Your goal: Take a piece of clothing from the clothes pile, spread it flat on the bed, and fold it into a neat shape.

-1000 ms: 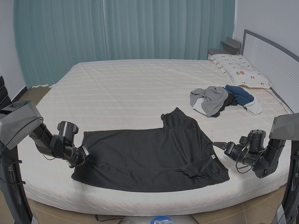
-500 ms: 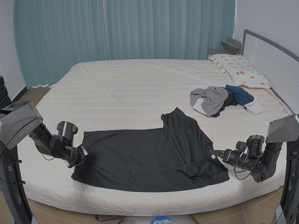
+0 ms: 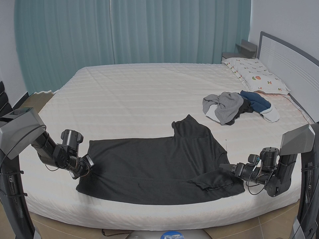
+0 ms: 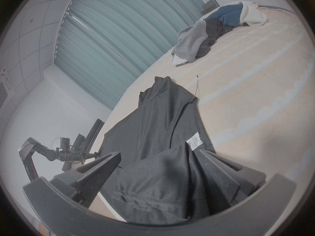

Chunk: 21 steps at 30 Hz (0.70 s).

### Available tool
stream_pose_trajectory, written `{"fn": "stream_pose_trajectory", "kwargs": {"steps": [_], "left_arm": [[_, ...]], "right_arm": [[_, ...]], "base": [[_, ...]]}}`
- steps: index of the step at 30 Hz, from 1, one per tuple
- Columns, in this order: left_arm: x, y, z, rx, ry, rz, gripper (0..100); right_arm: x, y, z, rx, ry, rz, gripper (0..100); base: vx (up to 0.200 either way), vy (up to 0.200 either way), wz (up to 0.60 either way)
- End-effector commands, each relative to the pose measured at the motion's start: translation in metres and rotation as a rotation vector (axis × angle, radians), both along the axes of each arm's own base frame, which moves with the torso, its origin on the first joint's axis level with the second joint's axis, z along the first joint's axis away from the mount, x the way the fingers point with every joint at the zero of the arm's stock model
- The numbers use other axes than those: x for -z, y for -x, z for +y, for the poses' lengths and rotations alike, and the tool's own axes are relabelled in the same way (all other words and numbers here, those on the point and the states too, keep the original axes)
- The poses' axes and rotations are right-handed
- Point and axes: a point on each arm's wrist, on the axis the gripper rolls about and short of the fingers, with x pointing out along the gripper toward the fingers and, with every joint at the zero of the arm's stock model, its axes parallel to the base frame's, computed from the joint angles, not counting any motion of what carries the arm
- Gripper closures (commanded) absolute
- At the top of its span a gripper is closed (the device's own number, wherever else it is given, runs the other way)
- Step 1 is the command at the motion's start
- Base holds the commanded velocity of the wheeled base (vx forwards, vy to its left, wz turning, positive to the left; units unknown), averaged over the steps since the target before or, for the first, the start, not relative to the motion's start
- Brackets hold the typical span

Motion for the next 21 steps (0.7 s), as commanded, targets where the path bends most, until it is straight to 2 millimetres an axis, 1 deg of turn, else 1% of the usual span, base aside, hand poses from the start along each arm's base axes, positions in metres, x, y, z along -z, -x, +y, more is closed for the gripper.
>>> {"fn": "stream_pose_trajectory", "kwargs": {"steps": [1, 9, 10, 14, 21], "left_arm": [[0.0010, -0.0001, 0.0000, -0.001, 0.001, 0.002, 100], [0.0006, -0.0006, -0.0001, -0.001, 0.001, -0.001, 100], [0.0006, -0.0006, -0.0001, -0.001, 0.001, -0.001, 100], [0.0006, -0.0006, -0.0001, -0.001, 0.001, -0.001, 100], [0.0006, -0.0007, 0.0000, -0.002, 0.000, -0.002, 100]], "right_arm": [[0.0151, -0.0028, 0.0028, -0.011, 0.005, 0.026, 0], [0.0214, -0.0039, 0.0044, -0.018, 0.011, 0.034, 0], [0.0218, -0.0038, 0.0044, -0.018, 0.011, 0.034, 100], [0.0202, -0.0056, 0.0040, -0.016, 0.010, 0.025, 100], [0.0157, -0.0048, -0.0046, 0.009, 0.003, 0.002, 100]], "base": [[0.000, 0.000, 0.00], [0.000, 0.000, 0.00], [0.000, 0.000, 0.00], [0.000, 0.000, 0.00], [0.000, 0.000, 0.00]]}}
